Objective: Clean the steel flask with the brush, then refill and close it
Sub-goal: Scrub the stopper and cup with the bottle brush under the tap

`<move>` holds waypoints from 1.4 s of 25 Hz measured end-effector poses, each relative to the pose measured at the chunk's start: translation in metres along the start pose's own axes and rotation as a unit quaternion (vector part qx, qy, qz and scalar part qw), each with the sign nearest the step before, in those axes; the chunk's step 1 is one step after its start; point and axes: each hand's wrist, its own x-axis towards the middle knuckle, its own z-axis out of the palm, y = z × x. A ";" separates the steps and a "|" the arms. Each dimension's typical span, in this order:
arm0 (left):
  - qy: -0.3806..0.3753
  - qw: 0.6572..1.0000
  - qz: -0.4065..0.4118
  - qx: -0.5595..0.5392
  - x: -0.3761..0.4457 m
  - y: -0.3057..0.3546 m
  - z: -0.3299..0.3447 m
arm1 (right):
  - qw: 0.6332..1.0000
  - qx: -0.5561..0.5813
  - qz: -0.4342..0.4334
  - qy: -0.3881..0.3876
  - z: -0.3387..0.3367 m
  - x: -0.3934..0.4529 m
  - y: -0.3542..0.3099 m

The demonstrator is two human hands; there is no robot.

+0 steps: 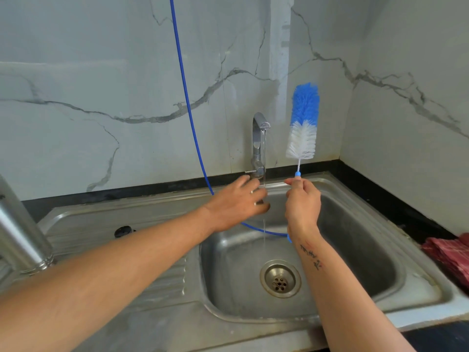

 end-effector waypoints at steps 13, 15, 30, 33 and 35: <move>0.017 0.998 -0.062 -0.001 -0.007 -0.013 -0.006 | 1.000 -0.011 -0.005 -0.009 0.004 0.002 0.002; 0.029 0.999 -0.039 0.000 -0.011 -0.008 -0.005 | 1.000 -0.009 -0.003 -0.012 0.004 0.002 0.002; 0.033 0.965 -0.179 -0.190 -0.029 0.014 -0.021 | 1.000 -0.016 -0.021 -0.017 0.005 0.007 0.010; 0.059 0.872 -0.359 -0.328 -0.053 0.010 -0.040 | 1.000 -0.010 -0.011 -0.023 0.006 0.006 0.010; 0.092 0.794 -0.468 -0.376 -0.083 0.001 -0.052 | 1.000 -0.010 -0.008 -0.025 0.006 0.006 0.010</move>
